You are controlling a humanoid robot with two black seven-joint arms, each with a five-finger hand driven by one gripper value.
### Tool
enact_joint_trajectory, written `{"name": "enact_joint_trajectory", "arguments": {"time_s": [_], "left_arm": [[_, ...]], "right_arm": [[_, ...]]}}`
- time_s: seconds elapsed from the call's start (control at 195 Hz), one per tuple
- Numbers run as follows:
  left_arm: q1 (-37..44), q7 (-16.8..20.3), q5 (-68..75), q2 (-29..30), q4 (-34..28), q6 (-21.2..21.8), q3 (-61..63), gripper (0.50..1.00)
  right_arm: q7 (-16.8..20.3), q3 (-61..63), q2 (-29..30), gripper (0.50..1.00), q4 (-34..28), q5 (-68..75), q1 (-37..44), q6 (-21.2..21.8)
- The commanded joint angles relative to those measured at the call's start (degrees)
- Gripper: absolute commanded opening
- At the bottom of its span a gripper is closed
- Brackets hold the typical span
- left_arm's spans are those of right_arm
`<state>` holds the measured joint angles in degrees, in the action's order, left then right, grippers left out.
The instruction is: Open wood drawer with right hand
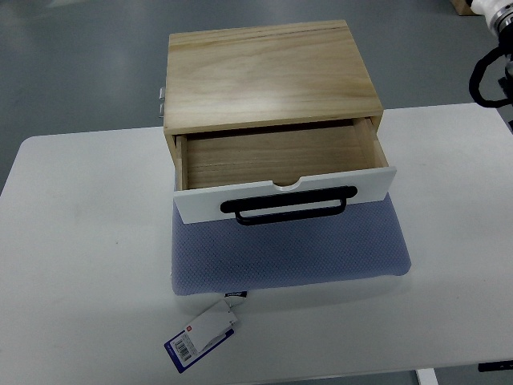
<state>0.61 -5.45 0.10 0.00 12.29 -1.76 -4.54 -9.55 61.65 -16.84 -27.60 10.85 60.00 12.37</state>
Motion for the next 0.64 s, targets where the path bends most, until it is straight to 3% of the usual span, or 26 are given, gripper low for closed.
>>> {"name": "enact_joint_trajectory", "arguments": {"time_s": [0.0,0.159,0.63], "left_arm": [[0.0,0.0,0.0,0.0,0.0,0.0,0.0,1.0],[0.0,0.1,0.0,0.0,0.1,0.0,0.1,1.0],[0.1,0.0,0.0,0.0,0.1,0.0,0.0,1.0]], "right_arm": [[0.1,1.6,2.8,0.946,5.2,2.2,-0.6,3.1],[0.1,3.1,4.9,0.946,7.1,4.2,-3.2,7.9],[-0.5,3.0,6.8,0.948,6.9,5.8,-7.2,10.4]]}}
